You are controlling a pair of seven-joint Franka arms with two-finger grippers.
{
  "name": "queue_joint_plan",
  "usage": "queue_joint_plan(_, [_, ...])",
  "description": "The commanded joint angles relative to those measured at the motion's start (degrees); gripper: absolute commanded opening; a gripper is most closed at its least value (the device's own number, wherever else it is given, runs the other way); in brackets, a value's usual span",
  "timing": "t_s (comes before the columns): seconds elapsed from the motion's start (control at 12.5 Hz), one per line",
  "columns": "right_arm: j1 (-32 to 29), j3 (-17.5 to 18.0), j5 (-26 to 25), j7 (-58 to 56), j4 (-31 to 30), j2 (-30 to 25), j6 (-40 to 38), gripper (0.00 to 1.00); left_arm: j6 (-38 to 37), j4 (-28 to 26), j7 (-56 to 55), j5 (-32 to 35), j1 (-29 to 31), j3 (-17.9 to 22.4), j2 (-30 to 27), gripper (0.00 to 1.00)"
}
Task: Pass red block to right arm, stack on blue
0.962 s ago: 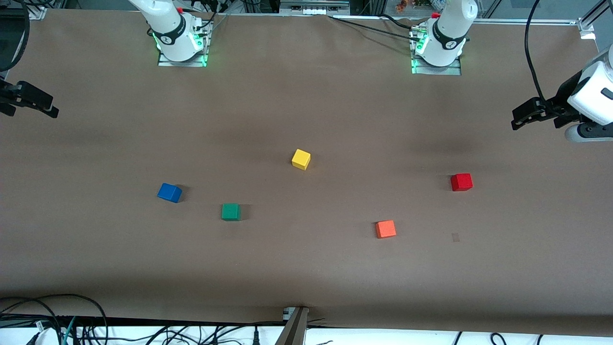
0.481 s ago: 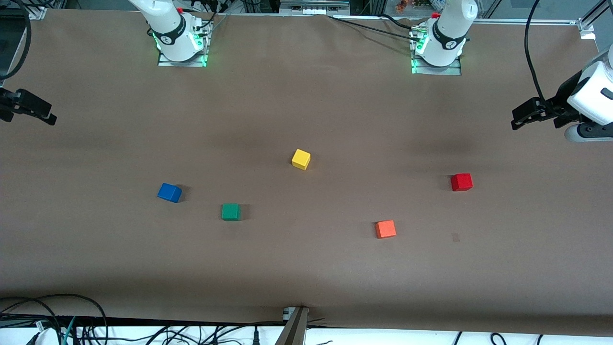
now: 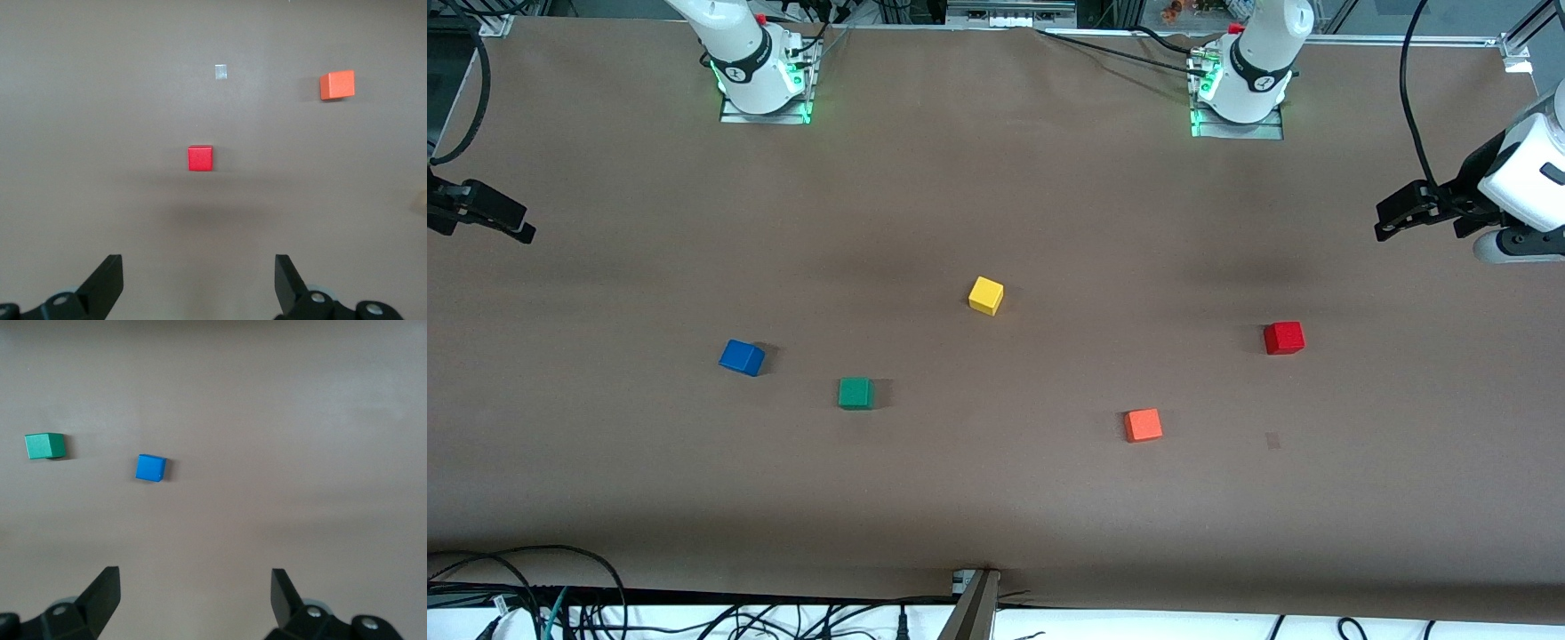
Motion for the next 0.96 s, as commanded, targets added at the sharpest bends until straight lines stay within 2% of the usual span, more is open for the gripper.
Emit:
queue_joint_plan(0.0, [-0.01, 0.34, -0.3, 0.93, -0.44, -0.14, -1.76, 1.0, -0.51, 0.71, -0.15, -0.49, 0.3, -0.24, -0.06, 1.0])
queue_joint_plan(0.88, [0.17, 0.52, 0.05, 1.11, -1.49, -0.41, -2.12, 1.0, -0.51, 0.71, -0.15, -0.49, 0.3, -0.16, -0.06, 1.0])
